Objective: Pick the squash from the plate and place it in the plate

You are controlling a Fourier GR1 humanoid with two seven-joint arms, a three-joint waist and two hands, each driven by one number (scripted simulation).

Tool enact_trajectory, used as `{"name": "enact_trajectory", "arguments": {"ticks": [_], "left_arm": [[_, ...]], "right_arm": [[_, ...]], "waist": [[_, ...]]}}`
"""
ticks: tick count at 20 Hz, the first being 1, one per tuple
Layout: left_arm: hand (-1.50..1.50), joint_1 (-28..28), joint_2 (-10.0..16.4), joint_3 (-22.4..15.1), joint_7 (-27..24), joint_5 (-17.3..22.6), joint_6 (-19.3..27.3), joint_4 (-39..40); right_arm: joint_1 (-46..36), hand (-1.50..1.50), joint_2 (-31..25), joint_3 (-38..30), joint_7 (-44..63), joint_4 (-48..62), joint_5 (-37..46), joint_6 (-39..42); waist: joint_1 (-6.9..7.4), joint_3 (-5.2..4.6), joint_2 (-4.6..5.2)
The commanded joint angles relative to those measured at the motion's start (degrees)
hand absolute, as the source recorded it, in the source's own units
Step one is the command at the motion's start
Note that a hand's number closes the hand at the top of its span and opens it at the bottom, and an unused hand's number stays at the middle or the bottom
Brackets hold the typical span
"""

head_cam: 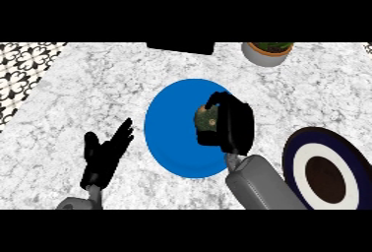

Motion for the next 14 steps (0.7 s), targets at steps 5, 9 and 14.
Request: {"name": "enact_trajectory", "arguments": {"ticks": [5,9,14], "left_arm": [[0.0,-0.99,-0.56,-0.21,0.71,-0.1,0.26,0.59],[0.0,-0.21,-0.34,0.02,-0.03,-0.19,0.14,1.48],[0.0,-1.17,-0.24,1.58,-0.13,-0.04,1.35,1.82]], "right_arm": [[-7.68,1.5,0.83,7.52,22.01,-1.76,7.56,-11.21],[-9.2,1.5,0.83,10.08,31.03,-2.59,11.58,-15.21],[-9.21,1.5,0.82,11.05,35.59,-1.25,18.38,-18.79]], "waist": [[-0.3,0.09,-0.16],[-1.62,0.14,-0.07],[-3.32,0.23,0.26]]}}
